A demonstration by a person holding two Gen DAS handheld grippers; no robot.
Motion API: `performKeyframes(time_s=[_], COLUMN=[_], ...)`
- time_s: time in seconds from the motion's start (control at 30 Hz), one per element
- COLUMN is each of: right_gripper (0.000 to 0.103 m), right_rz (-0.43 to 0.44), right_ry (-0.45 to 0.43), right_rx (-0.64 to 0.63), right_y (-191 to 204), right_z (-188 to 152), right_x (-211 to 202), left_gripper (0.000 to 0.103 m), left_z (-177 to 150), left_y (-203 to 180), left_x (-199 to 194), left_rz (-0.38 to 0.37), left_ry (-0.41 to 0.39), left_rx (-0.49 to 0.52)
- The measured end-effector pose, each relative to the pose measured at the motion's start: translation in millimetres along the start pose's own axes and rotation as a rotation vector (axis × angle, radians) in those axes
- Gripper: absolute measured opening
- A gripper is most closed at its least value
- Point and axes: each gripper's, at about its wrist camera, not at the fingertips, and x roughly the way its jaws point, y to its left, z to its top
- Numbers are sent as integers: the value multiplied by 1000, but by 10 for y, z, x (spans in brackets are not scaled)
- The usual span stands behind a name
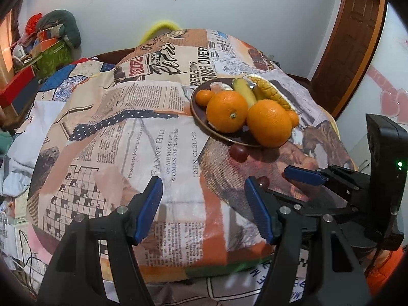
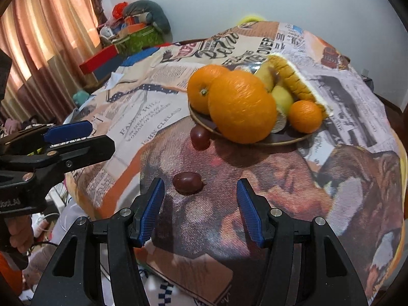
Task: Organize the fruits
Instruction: 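Move the right gripper to a dark red date and grasp it, then grasp the other dark red date with the left gripper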
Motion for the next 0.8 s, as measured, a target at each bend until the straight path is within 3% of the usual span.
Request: performKeyframes(time_s=[0.13, 0.3, 0.5, 0.67, 0.8], right_gripper=[45, 25, 23, 23, 23], right_rz=[22, 40, 75, 21, -23], right_ry=[5, 9, -4, -31, -58], right_rx=[7, -5, 40, 79, 126], right_y=[11, 38, -81, -287, -504], right_z=[27, 29, -22, -66, -81], right_x=[57, 95, -12, -149, -276], left_gripper=[66, 66, 65, 63, 55], left_z=[-25, -9, 57, 135, 204], left_y=[29, 17, -67, -213, -313], left_x=[39, 102, 187, 325, 498], left_rz=[-1, -7, -21, -30, -57], left_ry=[6, 12, 12, 24, 54], left_rx=[-2, -10, 3, 40, 57])
